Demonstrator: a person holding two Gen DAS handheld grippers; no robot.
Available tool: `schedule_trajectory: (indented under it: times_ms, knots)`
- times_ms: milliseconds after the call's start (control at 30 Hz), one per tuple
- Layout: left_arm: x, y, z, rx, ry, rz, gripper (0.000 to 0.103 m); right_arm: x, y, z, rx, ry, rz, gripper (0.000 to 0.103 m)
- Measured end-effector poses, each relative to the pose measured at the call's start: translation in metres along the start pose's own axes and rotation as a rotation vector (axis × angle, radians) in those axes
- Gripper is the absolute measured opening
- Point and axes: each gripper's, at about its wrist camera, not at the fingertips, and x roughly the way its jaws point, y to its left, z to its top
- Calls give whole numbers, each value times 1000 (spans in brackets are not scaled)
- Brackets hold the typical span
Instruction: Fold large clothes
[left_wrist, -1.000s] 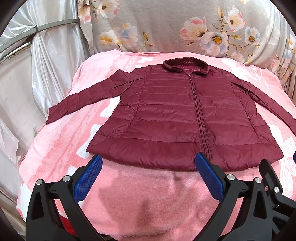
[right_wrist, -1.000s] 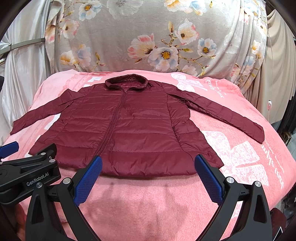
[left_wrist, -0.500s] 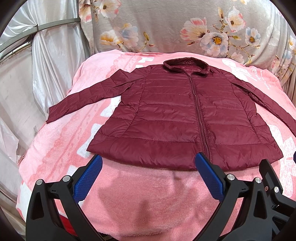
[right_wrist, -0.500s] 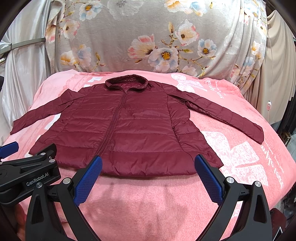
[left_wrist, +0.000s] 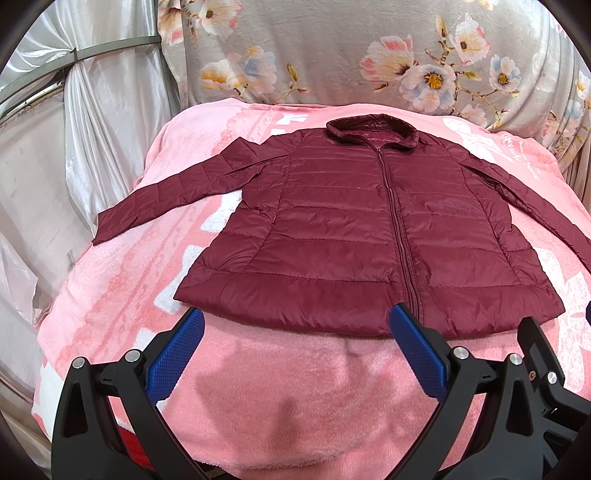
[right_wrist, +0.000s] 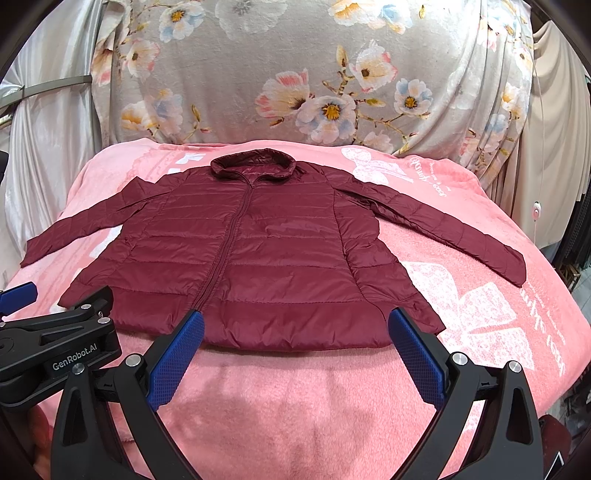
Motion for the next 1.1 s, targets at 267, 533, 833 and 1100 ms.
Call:
schedule_trajectory:
  times_ms: [267,533,833,1100]
  knots:
    - [0,0,0,0,0,-1,98,0,0,0,-1,-2,-1,98]
    - [-6,6,-1,-12,-2,1,98,-1,3,0,-18,2,-3,98]
    - [-5,8,-2,-11,3,-2,98,-7,3,4,-22,2,-3,98]
    - [-1,7,-3,-9,7,-4,98,-6,3,3,-20,1,-3,98]
